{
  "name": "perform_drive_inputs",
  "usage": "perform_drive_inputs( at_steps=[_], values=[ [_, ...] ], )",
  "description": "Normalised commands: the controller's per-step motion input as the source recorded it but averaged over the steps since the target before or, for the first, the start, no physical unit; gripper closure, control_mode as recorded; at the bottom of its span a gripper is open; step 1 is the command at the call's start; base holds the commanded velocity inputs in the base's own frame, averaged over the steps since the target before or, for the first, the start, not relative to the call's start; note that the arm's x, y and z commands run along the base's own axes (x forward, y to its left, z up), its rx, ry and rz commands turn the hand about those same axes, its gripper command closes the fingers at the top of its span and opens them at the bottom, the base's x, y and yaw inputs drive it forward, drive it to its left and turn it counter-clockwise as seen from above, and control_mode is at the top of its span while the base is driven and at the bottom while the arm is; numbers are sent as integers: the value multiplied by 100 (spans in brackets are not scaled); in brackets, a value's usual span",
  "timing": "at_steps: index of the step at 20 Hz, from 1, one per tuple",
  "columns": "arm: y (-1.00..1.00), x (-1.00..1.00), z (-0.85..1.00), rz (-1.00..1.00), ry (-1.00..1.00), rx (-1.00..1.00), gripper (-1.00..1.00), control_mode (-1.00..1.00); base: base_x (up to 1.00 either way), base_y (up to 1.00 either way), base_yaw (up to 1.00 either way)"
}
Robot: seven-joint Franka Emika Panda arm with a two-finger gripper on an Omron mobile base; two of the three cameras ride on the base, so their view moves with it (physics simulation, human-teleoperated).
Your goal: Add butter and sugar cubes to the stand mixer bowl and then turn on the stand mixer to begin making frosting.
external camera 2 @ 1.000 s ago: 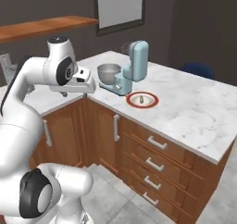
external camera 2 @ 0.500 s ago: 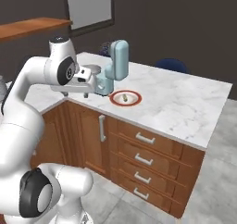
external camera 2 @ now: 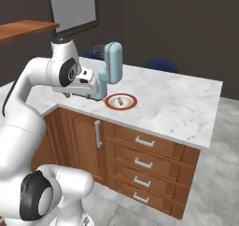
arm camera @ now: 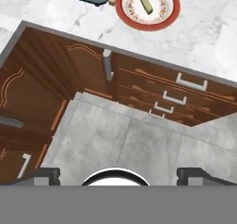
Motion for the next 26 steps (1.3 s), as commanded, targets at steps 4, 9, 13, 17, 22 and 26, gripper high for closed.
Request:
perform_drive_inputs(
  at_steps=[4, 9, 13, 17, 22, 26],
  values=[
    [0, 0, 0, 0, 0, 0, -100, 100, 56, 35, -20],
    [0, 0, 0, 0, 0, 0, -100, 100, 49, 23, -20],
    [0, 0, 0, 0, 0, 0, -100, 100, 44, 20, -19],
    [0, 0, 0, 0, 0, 0, -100, 100, 49, 30, -19],
    [0, 0, 0, 0, 0, 0, -100, 100, 47, 53, -17],
    [0, 0, 0, 0, 0, 0, -100, 100, 46, 56, -16]
  ],
)
